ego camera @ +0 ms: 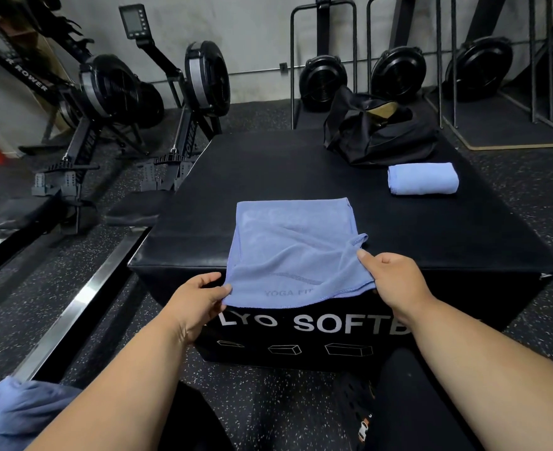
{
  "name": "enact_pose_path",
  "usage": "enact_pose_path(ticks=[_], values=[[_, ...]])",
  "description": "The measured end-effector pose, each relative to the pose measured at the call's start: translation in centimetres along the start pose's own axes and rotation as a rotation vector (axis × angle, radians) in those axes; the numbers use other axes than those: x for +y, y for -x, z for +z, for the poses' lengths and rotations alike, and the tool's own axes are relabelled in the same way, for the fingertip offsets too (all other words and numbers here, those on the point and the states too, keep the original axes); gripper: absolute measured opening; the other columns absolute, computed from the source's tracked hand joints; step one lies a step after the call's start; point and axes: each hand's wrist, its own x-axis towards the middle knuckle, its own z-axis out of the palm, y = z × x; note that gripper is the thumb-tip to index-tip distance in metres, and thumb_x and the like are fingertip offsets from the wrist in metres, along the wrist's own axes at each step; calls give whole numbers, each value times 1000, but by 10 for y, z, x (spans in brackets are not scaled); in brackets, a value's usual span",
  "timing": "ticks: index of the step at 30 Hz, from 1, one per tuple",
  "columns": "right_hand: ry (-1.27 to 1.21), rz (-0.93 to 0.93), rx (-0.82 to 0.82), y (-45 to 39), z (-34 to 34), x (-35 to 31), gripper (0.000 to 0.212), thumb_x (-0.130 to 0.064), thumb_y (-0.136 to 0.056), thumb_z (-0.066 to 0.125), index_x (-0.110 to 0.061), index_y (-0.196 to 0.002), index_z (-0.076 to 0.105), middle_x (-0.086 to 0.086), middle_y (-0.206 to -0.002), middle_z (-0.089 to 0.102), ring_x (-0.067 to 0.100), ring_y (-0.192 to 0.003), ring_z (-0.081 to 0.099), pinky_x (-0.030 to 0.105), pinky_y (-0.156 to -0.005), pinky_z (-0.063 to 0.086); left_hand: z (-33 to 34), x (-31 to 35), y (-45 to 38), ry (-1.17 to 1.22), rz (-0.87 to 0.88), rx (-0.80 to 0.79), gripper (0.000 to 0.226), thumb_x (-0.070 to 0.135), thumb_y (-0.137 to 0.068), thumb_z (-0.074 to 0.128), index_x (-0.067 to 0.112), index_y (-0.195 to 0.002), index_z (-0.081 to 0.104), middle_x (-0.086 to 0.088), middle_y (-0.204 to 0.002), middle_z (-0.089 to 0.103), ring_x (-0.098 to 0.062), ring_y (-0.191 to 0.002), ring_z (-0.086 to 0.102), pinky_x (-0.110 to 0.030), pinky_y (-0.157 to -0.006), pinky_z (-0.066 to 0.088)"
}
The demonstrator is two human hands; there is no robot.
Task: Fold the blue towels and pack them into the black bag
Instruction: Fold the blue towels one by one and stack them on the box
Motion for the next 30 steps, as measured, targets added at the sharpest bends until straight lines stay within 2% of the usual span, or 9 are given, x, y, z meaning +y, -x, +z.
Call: enact_pose_path(ticks=[3, 7, 9, 11, 14, 17, 20, 24, 30], values=[[-4, 8, -8, -3, -1, 1, 68, -50, -92, 72, 9, -77, 42, 7, -73, 38, 23, -68, 33, 37, -65, 30, 0, 6, 3, -151, 96, 79, 42, 7, -93, 78, 11, -130, 60, -9, -94, 76, -15, -70, 67, -28, -65, 55], [-7, 0, -3, -4, 0, 0, 67, -49, -92, 73, 10, -78, 44, 7, -71, 42, 22, -68, 37, 37, -65, 33, 5, 9, 8, -332, 239, 109, 36, 19, -96, 74, 21, -126, 53, 1, -71, 75, -12, -61, 68, -41, -75, 57], [-14, -3, 0, -4, 0, 0, 65, -46, -93, 73, 9, -75, 42, 7, -71, 38, 23, -67, 35, 37, -64, 31, 10, 10, 13, -328, 284, 100, 28, 20, -99, 70, 23, -121, 53, 1, -73, 76, -13, -64, 70, -45, -79, 58], [-13, -13, 5, -2, 0, -2, 63, -45, -94, 73, 6, -73, 42, 6, -70, 37, 22, -66, 34, 36, -64, 31, 14, 13, 20, -263, 329, 130, 19, 19, -101, 67, 21, -117, 56, -1, -72, 73, -16, -64, 68, -37, -68, 58], [-14, -64, 0, 4, -2, -9, 51, -40, -94, 73, -10, -66, 43, 0, -64, 37, 15, -62, 34, 31, -61, 31, 18, 23, 29, -180, 392, 109, 25, 31, -95, 72, 26, -115, 59, -4, -73, 65, -20, -68, 61, -37, -68, 51], [-15, -159, -43, 14, 5, -20, 42, -31, -91, 79, -11, -67, 50, -5, -62, 46, 11, -59, 40, 30, -61, 37, 31, 34, 39, -101, 395, 43, 22, 26, -98, 72, 23, -115, 58, 4, -69, 66, -10, -65, 61, -33, -69, 51], [-12, -262, -125, 30, 28, -36, 21, -19, -88, 82, -20, -89, 61, -7, -61, 53, 6, -58, 48, 21, -63, 44, 57, 43, 51, 10, 337, -67, 20, 18, -100, 69, 18, -117, 59, 4, -70, 70, -8, -64, 63, -28, -69, 56], [33, -409, -318, 55, 52, -49, 36, -17, -94, 77, -41, -116, 61, -7, -63, 53, 4, -62, 50, 14, -67, 44, 81, 44, 58, 40, 290, -142, 30, 18, -99, 71, 13, -126, 58, -6, -81, 70, -17, -72, 61, -36, -79, 58], [-27, -345, -359, 53, 59, -51, 8, -21, -96, 76, -29, -95, 77, -16, -65, 57, 1, -63, 48, 16, -65, 43, 87, 42, 67, 33, 260, -196, 33, 18, -99, 72, 15, -128, 57, -2, -74, 69, -18, -76, 64, -35, -83, 58]])
